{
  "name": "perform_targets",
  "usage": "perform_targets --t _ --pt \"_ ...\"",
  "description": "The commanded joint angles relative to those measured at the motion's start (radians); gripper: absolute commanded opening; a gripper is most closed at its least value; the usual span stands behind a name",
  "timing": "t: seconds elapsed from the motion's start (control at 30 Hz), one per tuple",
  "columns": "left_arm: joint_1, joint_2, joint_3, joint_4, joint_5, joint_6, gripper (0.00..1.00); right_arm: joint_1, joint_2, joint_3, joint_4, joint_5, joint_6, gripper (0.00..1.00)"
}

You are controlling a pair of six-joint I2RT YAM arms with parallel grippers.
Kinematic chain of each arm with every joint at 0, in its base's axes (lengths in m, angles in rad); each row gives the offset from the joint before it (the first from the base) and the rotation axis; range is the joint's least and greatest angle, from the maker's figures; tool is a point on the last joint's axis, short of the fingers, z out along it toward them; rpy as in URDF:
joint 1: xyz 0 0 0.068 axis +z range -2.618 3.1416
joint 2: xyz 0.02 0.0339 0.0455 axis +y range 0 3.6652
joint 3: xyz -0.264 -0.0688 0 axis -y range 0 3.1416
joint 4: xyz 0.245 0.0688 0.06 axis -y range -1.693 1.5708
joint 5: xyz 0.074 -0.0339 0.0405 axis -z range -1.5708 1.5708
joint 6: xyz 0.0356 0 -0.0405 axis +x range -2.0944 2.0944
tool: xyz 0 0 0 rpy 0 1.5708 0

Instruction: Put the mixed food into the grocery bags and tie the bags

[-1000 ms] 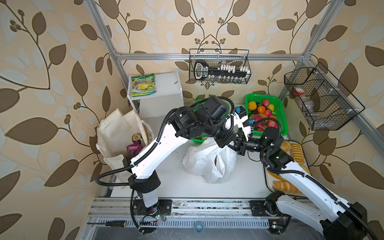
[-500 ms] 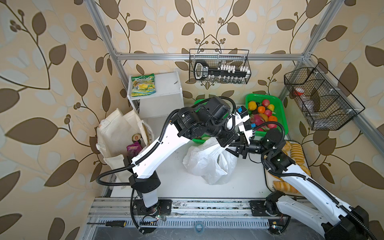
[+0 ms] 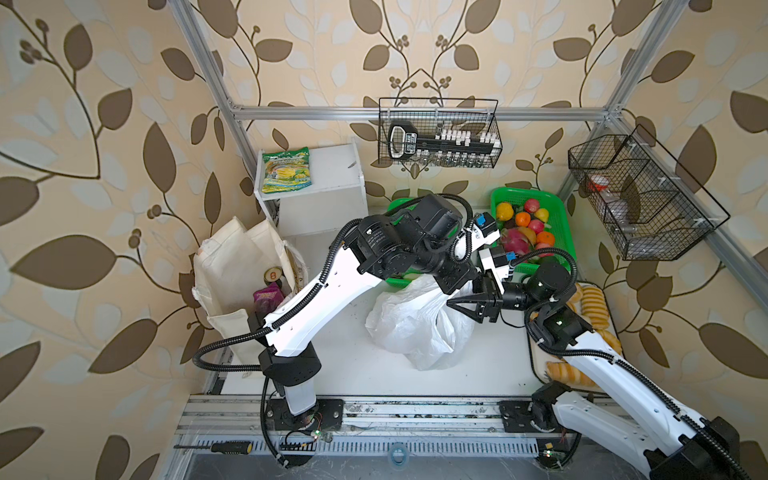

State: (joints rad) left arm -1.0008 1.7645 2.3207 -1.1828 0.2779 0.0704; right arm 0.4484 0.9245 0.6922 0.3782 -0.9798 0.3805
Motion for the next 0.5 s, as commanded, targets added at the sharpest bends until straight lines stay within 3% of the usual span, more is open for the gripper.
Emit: perform_targets --t 0.0,0.2,0.47 --pt "0.003 -0.039 -0.004 0.033 0.018 -0.009 0.0 -0.002 0.004 -0.004 0.06 -0.002 0.009 0.7" --pt "0.002 -0.031 -0.007 0.046 0.06 -0.014 0.0 0.015 0.05 -0.035 0.226 0.038 0.125 0.63" --pt "0.002 -0.041 -0.023 0.065 0.073 -0.021 0.0 0.017 0.045 -0.052 0.254 0.017 0.127 0.38"
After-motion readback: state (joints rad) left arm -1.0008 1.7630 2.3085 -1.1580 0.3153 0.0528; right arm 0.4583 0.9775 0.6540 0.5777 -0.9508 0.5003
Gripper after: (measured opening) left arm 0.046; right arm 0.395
